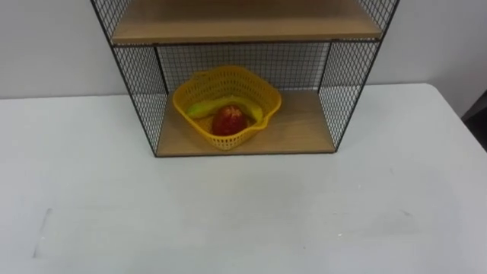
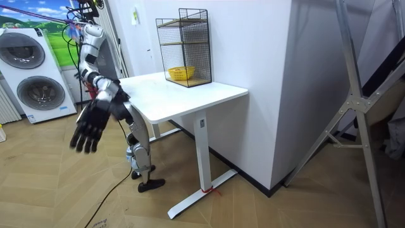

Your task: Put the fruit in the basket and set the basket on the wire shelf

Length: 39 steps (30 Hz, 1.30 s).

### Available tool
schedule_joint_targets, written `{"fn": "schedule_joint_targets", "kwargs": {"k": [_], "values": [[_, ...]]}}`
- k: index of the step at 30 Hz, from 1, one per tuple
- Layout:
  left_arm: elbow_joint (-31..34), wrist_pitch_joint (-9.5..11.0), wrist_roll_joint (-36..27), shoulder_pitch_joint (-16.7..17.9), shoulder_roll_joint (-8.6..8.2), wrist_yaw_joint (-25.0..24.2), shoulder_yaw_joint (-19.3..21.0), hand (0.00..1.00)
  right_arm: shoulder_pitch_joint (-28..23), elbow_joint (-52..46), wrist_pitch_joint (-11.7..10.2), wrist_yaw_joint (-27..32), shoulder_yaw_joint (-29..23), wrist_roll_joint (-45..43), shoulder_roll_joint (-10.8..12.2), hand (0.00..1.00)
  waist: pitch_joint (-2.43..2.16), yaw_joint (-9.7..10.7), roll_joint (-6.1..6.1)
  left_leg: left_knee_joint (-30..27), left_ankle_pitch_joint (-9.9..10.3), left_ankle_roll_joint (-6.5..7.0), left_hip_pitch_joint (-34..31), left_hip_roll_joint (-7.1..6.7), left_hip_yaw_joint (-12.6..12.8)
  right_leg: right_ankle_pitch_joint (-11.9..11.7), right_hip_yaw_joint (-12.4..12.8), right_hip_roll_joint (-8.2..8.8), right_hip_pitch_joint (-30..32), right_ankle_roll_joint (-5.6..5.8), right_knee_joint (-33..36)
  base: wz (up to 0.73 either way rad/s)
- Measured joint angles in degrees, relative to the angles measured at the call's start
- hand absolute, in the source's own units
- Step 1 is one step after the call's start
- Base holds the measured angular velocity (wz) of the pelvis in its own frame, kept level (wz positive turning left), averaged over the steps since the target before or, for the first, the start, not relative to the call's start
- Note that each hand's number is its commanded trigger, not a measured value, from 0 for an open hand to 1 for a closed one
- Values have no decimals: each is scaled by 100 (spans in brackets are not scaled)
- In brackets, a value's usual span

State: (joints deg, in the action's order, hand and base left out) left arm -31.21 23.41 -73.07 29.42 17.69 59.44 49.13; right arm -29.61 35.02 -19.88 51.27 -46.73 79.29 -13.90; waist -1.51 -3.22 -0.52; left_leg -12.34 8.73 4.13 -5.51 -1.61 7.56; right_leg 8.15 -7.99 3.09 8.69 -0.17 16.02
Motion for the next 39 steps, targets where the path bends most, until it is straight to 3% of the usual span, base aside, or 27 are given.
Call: {"fn": "schedule_joint_targets", "kwargs": {"k": [2,4,7,10,13,15,16,18,21,25,27,28,31,34,39], "values": [[-727,-15,-526,-92,-12,-43,-118,0,38,763,35,-101,206,289,44,0,-15,-23,-25,-42,36,-3,1,9,-2,6,-1,-4,-13,-3,18,0],[-1529,-58,-840,-232,-207,-308,-162,0,174,1688,123,-424,452,452,202,0,-24,-58,-63,-48,43,-5,-3,9,3,49,13,0,6,12,64,0],[-2126,-184,-903,-273,-414,-674,-360,0,341,2392,207,-722,700,551,458,0,-60,-46,-113,-50,44,-6,2,17,3,50,16,-6,-5,12,70,0],[-2908,-501,-649,-393,-594,-1268,-427,0,700,3356,512,-1209,939,480,650,0,-76,-50,-132,-60,44,-8,49,35,27,50,21,-19,-93,12,50,0],[-3586,-883,356,-539,-790,-1945,-684,0,987,3909,799,-1663,1234,-58,822,0,-71,-19,-129,-60,48,-15,179,38,33,48,34,-26,-231,15,53,3],[-3888,-1301,1290,-599,-881,-2511,-1421,0,1221,4170,1075,-2002,1482,-666,831,0,-65,83,-116,-56,59,-33,322,43,-3,44,4,-39,-419,20,-11,17],[-3954,-1406,1606,-621,-883,-2654,-1601,0,1270,4176,1138,-2058,1523,-806,824,0,-65,142,-117,-56,62,-40,342,46,-16,43,-1,-47,-478,21,-34,29],[-4015,-1745,3037,-772,-890,-3247,-2163,0,1436,4212,1375,-2379,1652,-1566,760,0,-59,315,-112,-25,55,-52,421,48,-45,40,-14,-61,-581,17,-112,31],[-3892,-1995,4567,-995,-889,-3811,-2731,0,1606,4203,1692,-2739,2202,-2782,613,0,-51,401,-117,18,41,-74,547,47,-19,-10,25,-73,-683,-33,-144,-1],[-3712,-2275,5887,-1400,-883,-4240,-3113,0,1825,4133,1977,-3259,2814,-4332,445,0,20,495,-115,75,31,-90,623,72,25,-124,50,-115,-780,-66,-324,-15],[-3666,-2366,6499,-1498,-871,-4438,-3358,0,1909,4122,2136,-3581,2999,-5171,376,0,119,508,-121,103,17,-111,672,73,35,-148,62,-126,-805,-74,-357,-12],[-3669,-2474,6697,-1536,-876,-4499,-3410,0,1955,4109,2209,-3700,3098,-5561,375,0,162,505,-125,105,11,-121,672,73,36,-159,69,-129,-801,-82,-366,0],[-3643,-2689,6890,-1598,-879,-4544,-3714,0,1992,4112,2390,-3897,3545,-6476,384,0,187,488,-98,106,-3,-139,677,89,54,-200,161,-182,-788,-89,-414,-5],[-3628,-2729,6921,-1602,-898,-4645,-3802,0,2045,4114,2483,-4064,3651,-7066,411,0,195,499,-78,105,-2,-133,694,95,55,-209,188,-204,-793,-97,-427,-7],[-3622,-2741,6922,-1587,-909,-4648,-3818,0,2065,4104,2500,-4144,3849,-7208,416,0,190,451,-63,106,1,-128,704,128,141,-211,247,-226,-802,-100,-425,-8]]}}
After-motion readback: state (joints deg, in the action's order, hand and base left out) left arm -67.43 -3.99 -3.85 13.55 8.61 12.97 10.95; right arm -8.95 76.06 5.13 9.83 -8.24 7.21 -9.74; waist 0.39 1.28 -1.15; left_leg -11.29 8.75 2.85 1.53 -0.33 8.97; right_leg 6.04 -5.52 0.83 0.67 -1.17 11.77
